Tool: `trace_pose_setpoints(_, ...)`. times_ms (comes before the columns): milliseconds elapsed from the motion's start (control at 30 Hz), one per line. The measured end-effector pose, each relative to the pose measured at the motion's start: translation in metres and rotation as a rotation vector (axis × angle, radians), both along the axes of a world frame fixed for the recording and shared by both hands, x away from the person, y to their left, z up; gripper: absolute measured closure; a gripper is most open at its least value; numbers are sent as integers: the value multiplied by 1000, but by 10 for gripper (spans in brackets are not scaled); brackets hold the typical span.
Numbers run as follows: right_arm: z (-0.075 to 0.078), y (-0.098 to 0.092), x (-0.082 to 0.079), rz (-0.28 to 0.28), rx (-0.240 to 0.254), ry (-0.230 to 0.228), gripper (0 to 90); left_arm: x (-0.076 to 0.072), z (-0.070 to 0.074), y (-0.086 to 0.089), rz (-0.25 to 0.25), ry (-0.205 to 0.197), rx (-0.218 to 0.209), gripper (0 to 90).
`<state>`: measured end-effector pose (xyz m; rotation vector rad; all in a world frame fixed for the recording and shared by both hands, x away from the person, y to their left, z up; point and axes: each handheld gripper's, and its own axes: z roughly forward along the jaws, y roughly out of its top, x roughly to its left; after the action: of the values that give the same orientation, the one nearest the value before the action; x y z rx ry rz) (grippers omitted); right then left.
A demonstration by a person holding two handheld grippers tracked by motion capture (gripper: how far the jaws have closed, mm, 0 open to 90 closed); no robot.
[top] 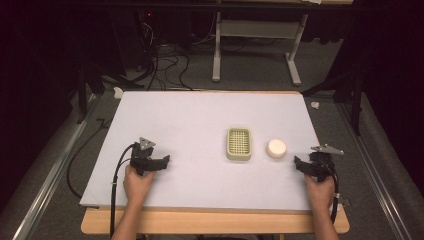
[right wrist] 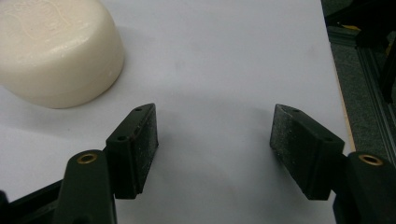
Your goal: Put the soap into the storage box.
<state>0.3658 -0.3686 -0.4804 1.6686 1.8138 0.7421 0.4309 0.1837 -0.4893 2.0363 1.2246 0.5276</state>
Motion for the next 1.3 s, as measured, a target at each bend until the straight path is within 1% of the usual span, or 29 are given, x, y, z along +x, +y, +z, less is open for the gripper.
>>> trace_pose_setpoints(967,0,0,0,2,1,3,328,0,0,1,2,3,-2,158)
trace_pose_setpoints(1100,1,-2,1,9,18,11,301,1,0,1,1,5,-1,158)
trace_pose_setpoints(1133,1,-3,2,26,28,18,267,1,0,1,1,5,-2,158)
trace_pose_setpoints(1167,1,-2,2,28,31,15,266,1,0,1,1,5,-2,158)
trace_pose_setpoints(1300,1,-1,2,36,6,19,256,1,0,1,2,4,-4,159)
